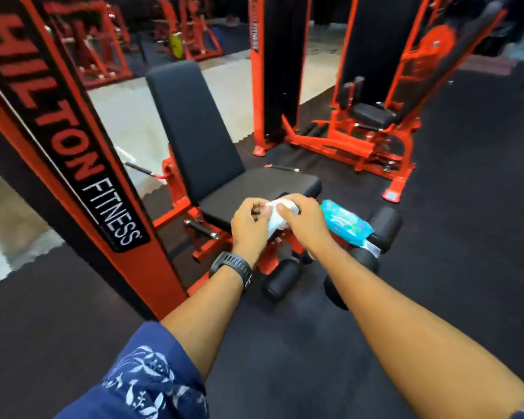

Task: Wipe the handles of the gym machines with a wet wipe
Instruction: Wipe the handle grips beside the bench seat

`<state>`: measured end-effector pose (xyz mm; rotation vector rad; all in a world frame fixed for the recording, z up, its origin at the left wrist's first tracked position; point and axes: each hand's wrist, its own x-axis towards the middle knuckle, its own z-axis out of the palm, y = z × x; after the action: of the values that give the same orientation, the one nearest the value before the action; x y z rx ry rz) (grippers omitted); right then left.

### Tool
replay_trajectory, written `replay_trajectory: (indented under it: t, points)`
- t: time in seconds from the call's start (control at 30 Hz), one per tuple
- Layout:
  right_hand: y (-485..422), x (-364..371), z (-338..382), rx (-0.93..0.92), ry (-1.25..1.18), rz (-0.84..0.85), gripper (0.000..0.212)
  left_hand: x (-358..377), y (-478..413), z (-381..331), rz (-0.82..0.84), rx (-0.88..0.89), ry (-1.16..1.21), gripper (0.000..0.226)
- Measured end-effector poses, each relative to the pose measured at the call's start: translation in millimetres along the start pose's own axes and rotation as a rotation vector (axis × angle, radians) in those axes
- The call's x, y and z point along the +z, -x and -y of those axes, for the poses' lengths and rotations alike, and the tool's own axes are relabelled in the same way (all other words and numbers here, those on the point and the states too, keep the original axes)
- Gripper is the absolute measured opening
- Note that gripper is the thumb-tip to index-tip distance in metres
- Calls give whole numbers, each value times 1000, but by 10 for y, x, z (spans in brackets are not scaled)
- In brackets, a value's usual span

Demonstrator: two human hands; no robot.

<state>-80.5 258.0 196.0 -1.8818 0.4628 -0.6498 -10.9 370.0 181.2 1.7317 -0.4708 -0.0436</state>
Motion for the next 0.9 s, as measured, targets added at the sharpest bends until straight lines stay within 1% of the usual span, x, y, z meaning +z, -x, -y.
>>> replay_trajectory:
  t: [0.1, 0.17, 0.23, 0.3, 0.4, 0.57, 0.63, 0.7, 0.77, 0.83, 0.87, 0.9]
  points:
    - [-475, 284, -211, 49, -47, 139, 19, -20, -350, 235, -72, -65, -59, 6]
    - [-775, 471, -362, 49, -45, 235, 25, -19, -574, 403, -123, -99, -96, 6]
    - [-1078, 650, -507, 44, -33, 327, 26, 2, -818, 571, -189, -147, -134, 7]
    - [-1310, 791, -603, 42, -8, 401, 25, 26, -1017, 746, -254, -198, -160, 7]
    - [-1643, 989, -806, 54, 31, 471, 18, 81, -1266, 1003, -321, -261, -202, 8]
    - [-2056, 1374, -1134, 157, 106, 558, 5, 27, -1682, 1419, -355, -380, -337, 15]
    - [-2195, 1529, -1259, 202, 146, 570, 3, -24, -1878, 1623, -332, -432, -397, 14]
    - [-2357, 1729, -1402, 209, 199, 587, 5, -92, -2112, 1871, -285, -461, -464, 14]
    - [-2503, 1962, -1576, 213, 239, 594, 19, -173, -2366, 2160, -212, -458, -546, 15]
    - [-2617, 2197, -1752, 208, 282, 606, 41, -270, -2573, 2475, -102, -467, -649, 19]
    - [-2673, 2322, -1859, 191, 315, 618, 46, -317, -2666, 2643, -36, -488, -697, 23]
    - [-2724, 2466, -1985, 167, 354, 632, 46, -370, -2757, 2831, 32, -511, -739, 28]
